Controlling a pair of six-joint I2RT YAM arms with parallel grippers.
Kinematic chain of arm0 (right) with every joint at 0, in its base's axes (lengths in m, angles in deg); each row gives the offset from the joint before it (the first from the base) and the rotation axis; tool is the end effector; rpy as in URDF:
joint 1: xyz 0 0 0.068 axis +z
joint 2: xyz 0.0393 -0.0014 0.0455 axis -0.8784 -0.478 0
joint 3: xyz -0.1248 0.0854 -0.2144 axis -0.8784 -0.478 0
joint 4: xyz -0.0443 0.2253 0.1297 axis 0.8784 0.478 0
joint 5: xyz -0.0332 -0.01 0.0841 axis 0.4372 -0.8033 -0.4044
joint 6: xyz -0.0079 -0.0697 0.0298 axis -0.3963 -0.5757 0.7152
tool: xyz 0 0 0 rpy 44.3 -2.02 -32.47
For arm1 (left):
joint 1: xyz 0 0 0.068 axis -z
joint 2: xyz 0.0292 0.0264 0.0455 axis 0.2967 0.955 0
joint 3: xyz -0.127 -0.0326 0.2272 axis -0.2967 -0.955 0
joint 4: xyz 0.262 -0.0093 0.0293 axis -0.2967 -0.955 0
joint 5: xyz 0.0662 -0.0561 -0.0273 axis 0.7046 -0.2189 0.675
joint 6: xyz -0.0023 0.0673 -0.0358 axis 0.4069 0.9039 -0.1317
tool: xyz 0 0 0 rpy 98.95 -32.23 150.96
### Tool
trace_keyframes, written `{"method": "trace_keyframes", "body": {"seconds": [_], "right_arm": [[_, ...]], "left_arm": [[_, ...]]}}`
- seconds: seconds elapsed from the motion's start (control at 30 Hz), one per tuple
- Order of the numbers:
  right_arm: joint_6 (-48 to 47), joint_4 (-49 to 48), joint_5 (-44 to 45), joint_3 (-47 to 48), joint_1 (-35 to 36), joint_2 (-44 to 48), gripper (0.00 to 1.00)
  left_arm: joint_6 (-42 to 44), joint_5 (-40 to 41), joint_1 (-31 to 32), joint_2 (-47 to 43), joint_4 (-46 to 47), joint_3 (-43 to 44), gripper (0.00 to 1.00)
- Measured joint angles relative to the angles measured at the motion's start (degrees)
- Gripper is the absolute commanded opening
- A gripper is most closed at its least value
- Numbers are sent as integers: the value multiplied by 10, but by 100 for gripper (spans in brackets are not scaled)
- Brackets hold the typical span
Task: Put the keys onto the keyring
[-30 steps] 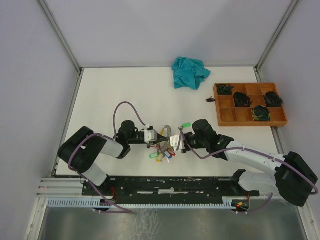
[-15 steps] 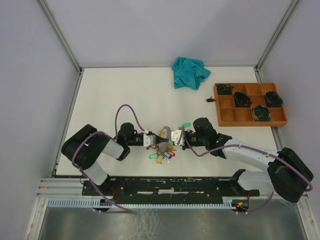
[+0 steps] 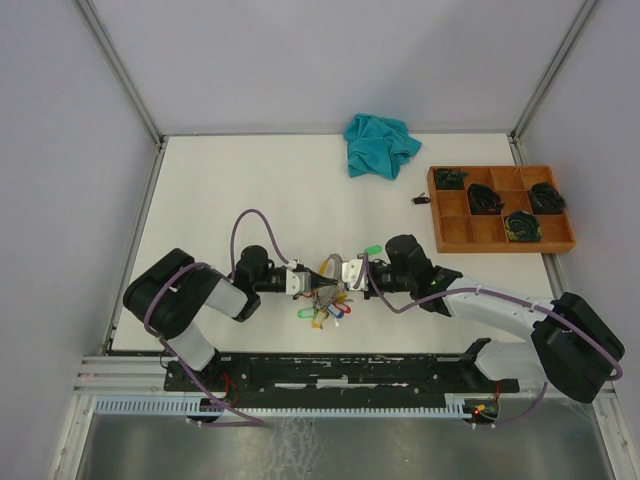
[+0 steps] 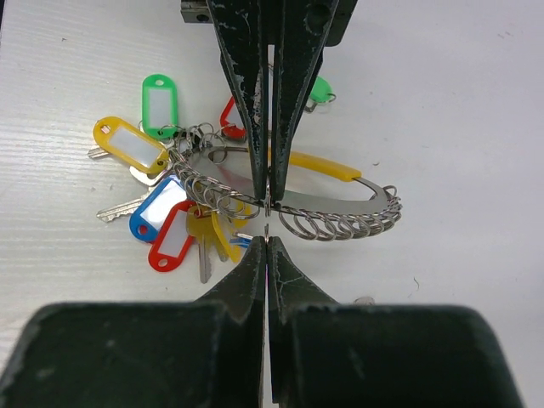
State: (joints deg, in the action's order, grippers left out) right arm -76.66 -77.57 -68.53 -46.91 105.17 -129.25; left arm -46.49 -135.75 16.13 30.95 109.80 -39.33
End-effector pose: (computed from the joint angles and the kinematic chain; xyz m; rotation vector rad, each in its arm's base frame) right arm 0.1774 0.2141 0.1690 -1.6045 1.3736 0.6120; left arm 0.1903 -0.1896 0.1221 1.4315 0.9660 -0.8857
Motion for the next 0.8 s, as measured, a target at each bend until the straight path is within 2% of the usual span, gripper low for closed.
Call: {"method": "trace_keyframes", "body": {"seconds": [0.8], "right_arm": [[-4, -11, -10, 0, 0, -8, 1]], "left_arm": [[0, -1, 0, 0, 0, 0, 3]]}}
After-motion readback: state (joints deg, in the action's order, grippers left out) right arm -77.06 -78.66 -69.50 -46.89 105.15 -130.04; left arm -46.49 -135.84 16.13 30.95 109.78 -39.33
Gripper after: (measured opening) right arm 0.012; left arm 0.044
